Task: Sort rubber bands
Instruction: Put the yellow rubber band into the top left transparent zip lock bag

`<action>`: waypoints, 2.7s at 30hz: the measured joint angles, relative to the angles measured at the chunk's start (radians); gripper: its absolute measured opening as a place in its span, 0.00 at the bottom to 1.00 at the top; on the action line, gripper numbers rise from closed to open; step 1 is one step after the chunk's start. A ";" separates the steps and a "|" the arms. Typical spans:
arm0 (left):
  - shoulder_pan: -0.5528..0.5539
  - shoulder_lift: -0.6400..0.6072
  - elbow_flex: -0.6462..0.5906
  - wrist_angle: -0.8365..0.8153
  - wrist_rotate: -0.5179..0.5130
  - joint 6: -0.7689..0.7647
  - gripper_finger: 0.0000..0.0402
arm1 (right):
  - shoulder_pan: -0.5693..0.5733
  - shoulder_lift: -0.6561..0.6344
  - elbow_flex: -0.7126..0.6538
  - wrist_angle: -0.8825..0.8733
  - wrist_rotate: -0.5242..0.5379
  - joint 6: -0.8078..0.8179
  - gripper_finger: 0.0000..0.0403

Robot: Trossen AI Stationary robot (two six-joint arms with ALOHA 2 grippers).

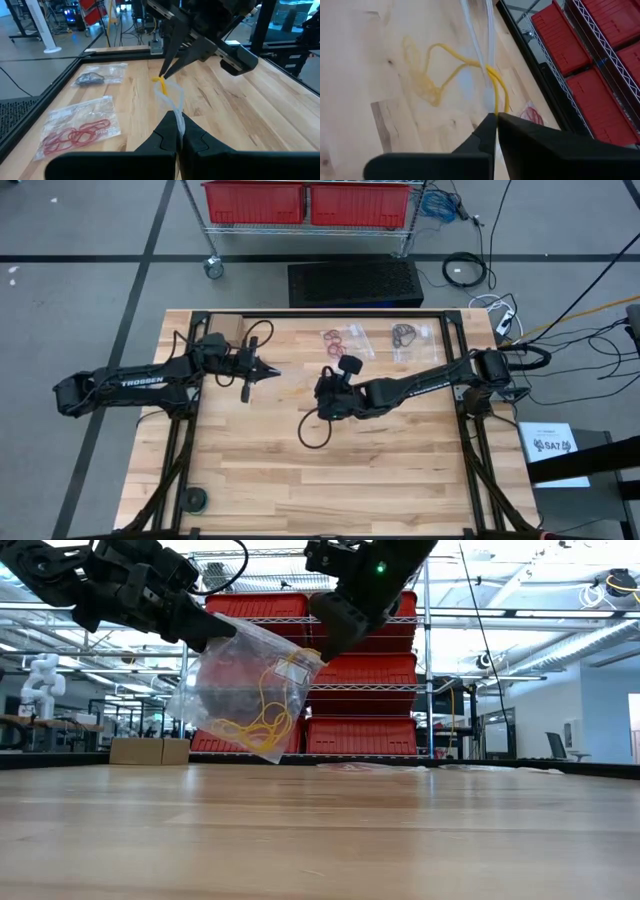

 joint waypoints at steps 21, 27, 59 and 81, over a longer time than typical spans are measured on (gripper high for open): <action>0.000 0.001 0.000 -0.001 0.000 0.000 0.00 | 0.000 -0.070 0.001 0.020 0.011 -0.104 0.00; -0.006 0.001 0.000 0.000 0.000 -0.001 0.00 | -0.022 -0.071 0.001 0.184 -0.122 -0.209 0.00; -0.031 0.001 0.001 0.015 -0.012 0.000 0.00 | -0.166 -0.016 0.002 0.354 -0.567 -0.078 0.00; -0.031 0.001 0.001 0.016 -0.011 0.006 0.00 | -0.210 -0.016 0.002 0.369 -0.619 -0.026 0.38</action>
